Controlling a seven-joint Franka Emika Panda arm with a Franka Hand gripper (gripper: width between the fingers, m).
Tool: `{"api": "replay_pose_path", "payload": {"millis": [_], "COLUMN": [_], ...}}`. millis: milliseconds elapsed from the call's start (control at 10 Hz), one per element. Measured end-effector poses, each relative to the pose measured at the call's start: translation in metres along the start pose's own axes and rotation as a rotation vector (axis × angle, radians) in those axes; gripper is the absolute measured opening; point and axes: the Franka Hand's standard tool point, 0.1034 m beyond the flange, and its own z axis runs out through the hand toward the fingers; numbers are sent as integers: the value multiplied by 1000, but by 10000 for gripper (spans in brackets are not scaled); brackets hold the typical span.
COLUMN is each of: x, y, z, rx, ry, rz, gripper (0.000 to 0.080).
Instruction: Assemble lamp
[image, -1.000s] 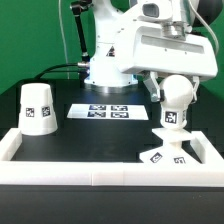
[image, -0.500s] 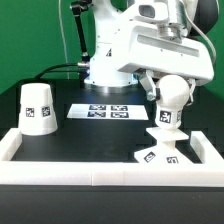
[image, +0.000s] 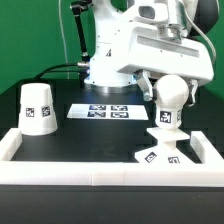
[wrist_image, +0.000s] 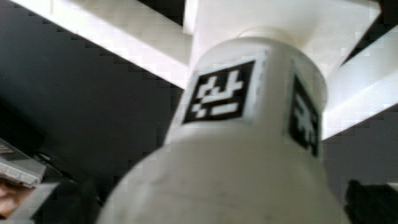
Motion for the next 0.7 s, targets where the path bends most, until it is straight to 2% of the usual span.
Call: {"api": "replay_pose_path", "payload": {"millis": [200,400,600,700], "x": [3,12,17,15], "y": [3,6,14,13], "z": [-11,-25,-30,-29], "rx": [-1,11,21,20], "ry": [1,-6,-21,-21], "rz": [-1,-2,5,4], "gripper": [698,699,699,699]}}
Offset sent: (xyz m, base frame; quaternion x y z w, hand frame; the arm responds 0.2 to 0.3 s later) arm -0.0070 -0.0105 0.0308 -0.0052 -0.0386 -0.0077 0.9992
